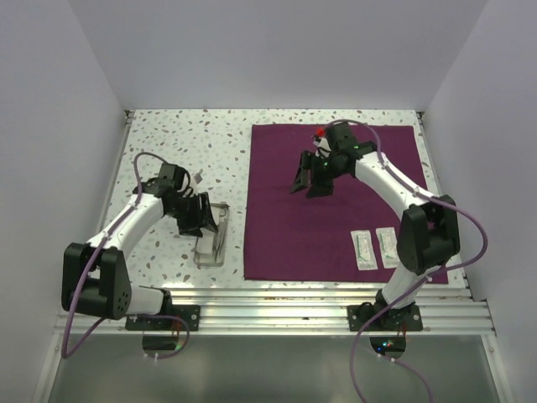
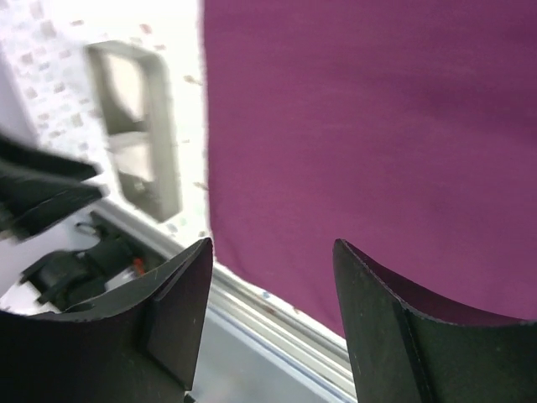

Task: Prepare the surgical pack

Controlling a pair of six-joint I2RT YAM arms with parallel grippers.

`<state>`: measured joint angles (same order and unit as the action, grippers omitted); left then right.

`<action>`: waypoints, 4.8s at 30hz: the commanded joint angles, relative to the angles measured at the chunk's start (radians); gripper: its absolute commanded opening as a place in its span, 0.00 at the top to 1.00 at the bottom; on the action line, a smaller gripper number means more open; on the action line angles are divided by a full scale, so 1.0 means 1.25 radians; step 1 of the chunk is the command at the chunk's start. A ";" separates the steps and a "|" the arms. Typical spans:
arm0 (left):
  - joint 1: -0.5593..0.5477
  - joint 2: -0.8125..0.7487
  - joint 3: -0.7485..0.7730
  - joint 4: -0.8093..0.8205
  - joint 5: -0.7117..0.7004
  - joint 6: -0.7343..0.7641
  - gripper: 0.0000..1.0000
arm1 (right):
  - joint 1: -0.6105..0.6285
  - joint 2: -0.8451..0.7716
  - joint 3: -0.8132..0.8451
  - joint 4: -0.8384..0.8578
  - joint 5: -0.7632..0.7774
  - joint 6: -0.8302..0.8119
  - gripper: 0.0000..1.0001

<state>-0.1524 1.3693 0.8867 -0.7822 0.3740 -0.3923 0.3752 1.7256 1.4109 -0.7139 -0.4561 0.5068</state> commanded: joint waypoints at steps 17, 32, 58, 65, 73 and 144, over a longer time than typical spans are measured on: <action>0.000 -0.036 0.081 -0.043 -0.048 -0.013 0.39 | -0.228 -0.184 -0.330 -0.214 0.362 -0.169 0.48; 0.000 -0.012 0.107 -0.039 -0.015 0.007 0.40 | -0.240 -0.023 -0.282 -0.220 0.388 -0.183 0.18; 0.000 -0.023 0.113 -0.027 0.034 -0.006 0.39 | -0.234 0.042 -0.260 -0.209 0.398 -0.170 0.39; -0.019 -0.018 0.110 0.015 0.096 -0.017 0.37 | -0.235 -0.002 -0.246 -0.223 0.370 -0.147 0.54; -0.071 0.014 0.126 0.051 0.127 -0.049 0.37 | -0.235 -0.012 -0.203 -0.236 0.349 -0.130 0.77; -0.196 0.103 0.135 0.377 0.226 -0.165 0.23 | 0.178 0.099 0.199 -0.039 0.054 0.338 1.00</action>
<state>-0.3885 1.4940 1.0264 -0.3862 0.6510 -0.5716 0.5663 1.8301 1.5951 -0.7933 -0.3660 0.8413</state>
